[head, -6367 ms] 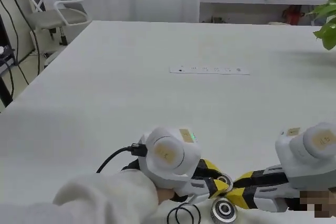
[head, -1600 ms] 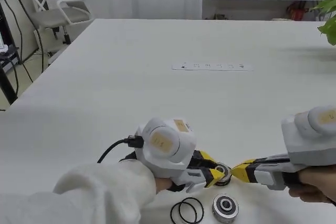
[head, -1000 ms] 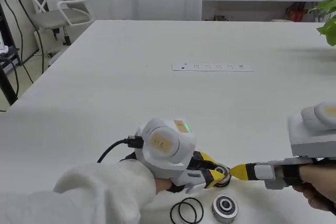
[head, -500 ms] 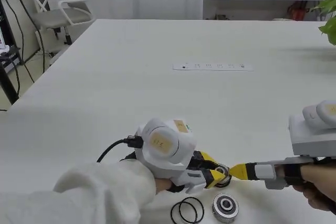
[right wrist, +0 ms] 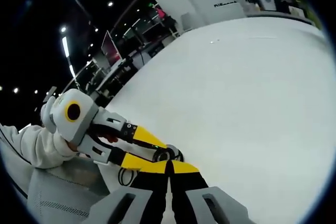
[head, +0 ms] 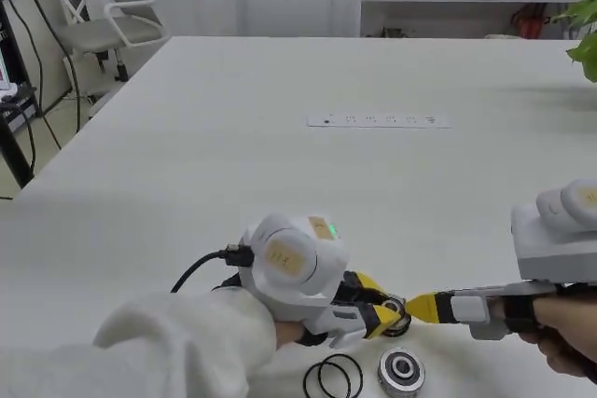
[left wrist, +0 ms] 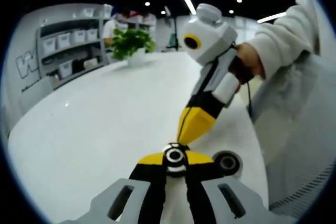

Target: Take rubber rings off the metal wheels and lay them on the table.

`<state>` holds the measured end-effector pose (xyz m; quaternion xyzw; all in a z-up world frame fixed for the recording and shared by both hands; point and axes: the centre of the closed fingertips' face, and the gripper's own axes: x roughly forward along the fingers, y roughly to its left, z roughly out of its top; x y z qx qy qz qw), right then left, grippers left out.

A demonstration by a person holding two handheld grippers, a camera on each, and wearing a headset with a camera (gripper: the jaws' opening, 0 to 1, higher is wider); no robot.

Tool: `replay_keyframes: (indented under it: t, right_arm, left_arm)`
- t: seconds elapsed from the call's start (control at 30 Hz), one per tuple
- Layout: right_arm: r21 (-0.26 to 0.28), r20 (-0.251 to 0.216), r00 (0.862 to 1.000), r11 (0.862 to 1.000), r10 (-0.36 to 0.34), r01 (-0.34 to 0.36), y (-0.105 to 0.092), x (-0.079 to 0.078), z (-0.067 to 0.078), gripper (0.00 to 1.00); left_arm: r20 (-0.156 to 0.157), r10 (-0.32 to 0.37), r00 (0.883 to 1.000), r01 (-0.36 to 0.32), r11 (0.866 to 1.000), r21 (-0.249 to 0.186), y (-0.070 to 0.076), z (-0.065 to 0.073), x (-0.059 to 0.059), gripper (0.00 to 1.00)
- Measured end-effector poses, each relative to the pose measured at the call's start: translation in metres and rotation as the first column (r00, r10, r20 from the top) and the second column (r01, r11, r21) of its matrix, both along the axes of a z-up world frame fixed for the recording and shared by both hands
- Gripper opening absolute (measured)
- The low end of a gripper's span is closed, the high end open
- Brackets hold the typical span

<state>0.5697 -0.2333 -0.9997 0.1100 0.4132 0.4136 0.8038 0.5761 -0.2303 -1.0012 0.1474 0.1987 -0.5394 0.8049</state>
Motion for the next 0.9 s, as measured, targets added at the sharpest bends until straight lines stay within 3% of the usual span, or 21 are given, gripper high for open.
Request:
replay_keyframes:
  t: [0.73,0.8,0.83,0.87,0.9]
  right_arm:
    - [0.015,0.03,0.999,0.999,0.045,-0.046,0.007,-0.001,0.006,0.0]
    - [0.053,0.016,0.999,0.998,0.04,-0.041,0.008,-0.002,0.012,0.0]
    - [0.08,0.026,0.997,0.994,0.068,-0.07,0.012,-0.004,0.016,0.0]
    - [0.124,0.035,0.998,0.991,0.051,-0.055,0.016,-0.003,0.023,0.0]
    - [0.09,0.026,0.999,0.995,0.04,-0.042,0.015,-0.002,0.022,0.0]
  left_arm:
    - [0.006,-0.002,1.0,0.002,1.0,-0.007,0.0,0.0,0.0,0.14]
    - [0.006,-0.002,1.0,0.002,1.0,-0.008,-0.001,0.0,0.0,0.14]
    - [0.007,0.0,1.0,0.0,1.0,-0.008,-0.001,0.0,0.0,0.14]
    - [0.007,0.0,1.0,0.0,1.0,-0.008,-0.001,0.0,0.0,0.14]
    - [0.007,0.002,1.0,-0.002,1.0,-0.009,-0.001,0.0,0.0,0.14]
